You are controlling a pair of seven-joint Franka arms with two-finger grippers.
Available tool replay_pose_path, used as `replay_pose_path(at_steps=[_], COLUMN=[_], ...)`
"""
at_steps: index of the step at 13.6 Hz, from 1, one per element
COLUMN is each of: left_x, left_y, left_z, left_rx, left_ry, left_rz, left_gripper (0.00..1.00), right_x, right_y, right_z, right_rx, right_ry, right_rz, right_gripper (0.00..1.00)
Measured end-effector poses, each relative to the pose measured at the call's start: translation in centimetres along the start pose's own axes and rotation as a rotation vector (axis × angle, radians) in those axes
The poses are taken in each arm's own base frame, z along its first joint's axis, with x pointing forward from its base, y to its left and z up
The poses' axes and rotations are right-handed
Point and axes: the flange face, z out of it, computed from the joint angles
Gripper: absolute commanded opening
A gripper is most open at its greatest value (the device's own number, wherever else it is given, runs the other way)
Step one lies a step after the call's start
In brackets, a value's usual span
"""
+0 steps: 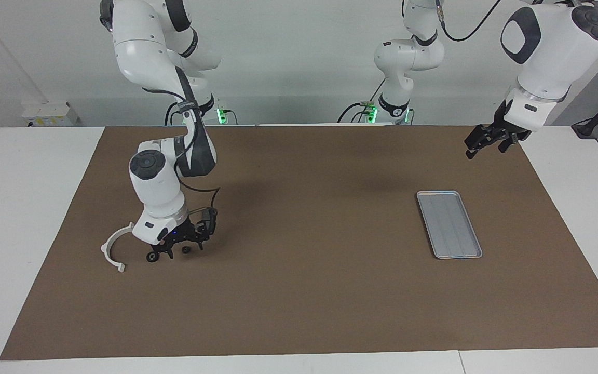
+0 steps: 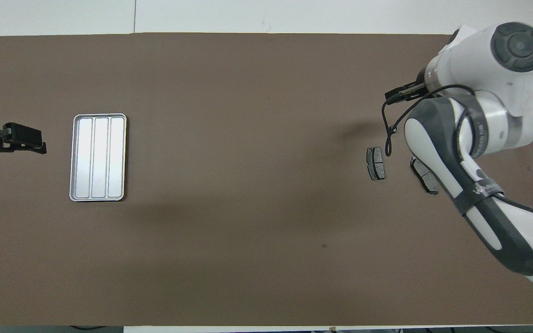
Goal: Place bearing gear from tray to pile
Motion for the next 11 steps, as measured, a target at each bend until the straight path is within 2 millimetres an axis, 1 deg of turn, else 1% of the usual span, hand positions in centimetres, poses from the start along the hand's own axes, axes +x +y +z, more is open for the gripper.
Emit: replay_pose_path(at_steps=[1, 2, 3, 5, 7, 9, 11], left_x=[0.0, 0.0, 0.0, 0.0, 0.0, 0.0, 0.0], left_y=[0.0, 0.0, 0.0, 0.0, 0.0, 0.0, 0.0], left_z=[0.0, 0.0, 0.0, 0.0, 0.0, 0.0, 0.0], left_rx=[0.0, 0.0, 0.0, 0.0, 0.0, 0.0, 0.0], left_ry=[0.0, 0.0, 0.0, 0.0, 0.0, 0.0, 0.0], left_rz=[0.0, 0.0, 0.0, 0.0, 0.0, 0.0, 0.0], left_gripper=[1.0, 1.0, 1.0, 1.0, 1.0, 1.0, 1.0], right_x=[0.1, -0.3, -1.1, -3.5, -6.1, -8.8, -11.1], right_y=[1.2, 2.3, 3.1, 4.4, 5.5, 6.5, 6.4], right_z=[-3.8, -7.2, -10.0, -14.7, -18.1, -20.6, -23.0], right_rx=[-0.011, -0.021, -0.029, -0.034, -0.043, -0.054, -0.066], right_ry=[-0.006, -0.008, -0.014, -0.042, -0.059, -0.08, -0.081], right_rz=[0.019, 0.038, 0.055, 0.091, 0.133, 0.183, 0.224], right_gripper=[1.0, 1.0, 1.0, 1.0, 1.0, 1.0, 1.0])
